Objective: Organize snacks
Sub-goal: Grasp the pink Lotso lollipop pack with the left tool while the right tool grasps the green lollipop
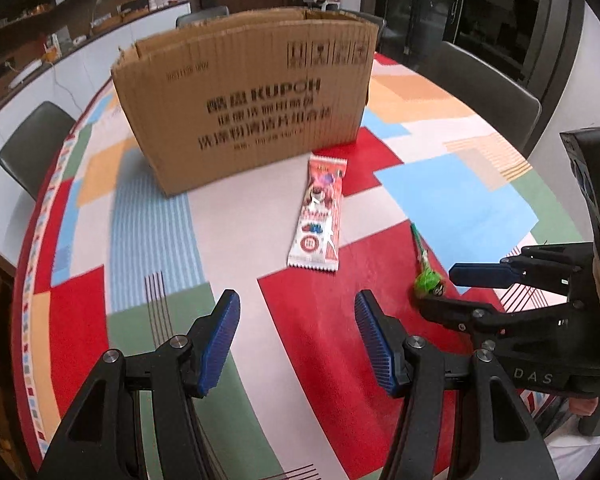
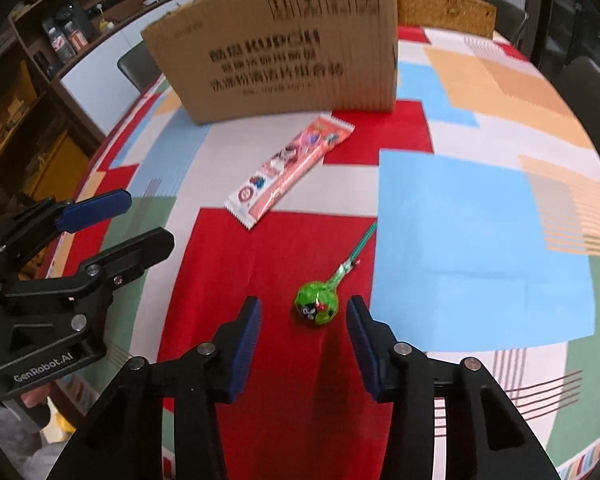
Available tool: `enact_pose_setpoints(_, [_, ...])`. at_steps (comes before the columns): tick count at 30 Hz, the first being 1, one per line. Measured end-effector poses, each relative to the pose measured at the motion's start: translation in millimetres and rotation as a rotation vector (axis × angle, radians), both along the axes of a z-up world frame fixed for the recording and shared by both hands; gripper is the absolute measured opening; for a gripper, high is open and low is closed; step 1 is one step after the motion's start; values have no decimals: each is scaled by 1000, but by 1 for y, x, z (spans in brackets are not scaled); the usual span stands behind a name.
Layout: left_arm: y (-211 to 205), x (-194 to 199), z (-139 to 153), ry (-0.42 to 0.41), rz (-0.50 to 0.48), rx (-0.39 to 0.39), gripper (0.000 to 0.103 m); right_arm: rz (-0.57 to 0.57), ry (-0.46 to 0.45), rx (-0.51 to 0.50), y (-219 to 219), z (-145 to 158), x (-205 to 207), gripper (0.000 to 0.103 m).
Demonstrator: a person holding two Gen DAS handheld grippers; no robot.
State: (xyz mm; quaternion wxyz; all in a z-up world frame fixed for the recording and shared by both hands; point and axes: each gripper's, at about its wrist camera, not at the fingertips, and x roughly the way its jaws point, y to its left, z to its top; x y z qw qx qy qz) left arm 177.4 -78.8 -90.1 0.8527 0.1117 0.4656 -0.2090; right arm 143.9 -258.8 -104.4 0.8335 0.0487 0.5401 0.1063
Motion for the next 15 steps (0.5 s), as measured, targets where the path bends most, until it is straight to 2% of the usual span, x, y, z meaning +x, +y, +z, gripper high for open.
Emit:
enact_pose_setpoints(8, [-3,10,-12,40,-7,-18,59,0,9,-17,1,-9,7,40])
enact_pose_setpoints(10, [-5,13,-13,44,-12,-19,59,2,12,-20,1,-11,9,34])
enact_pose_setpoints(15, [-10,19,-17,57,-25,-21,59,8,18,-28,2,-15,11,27])
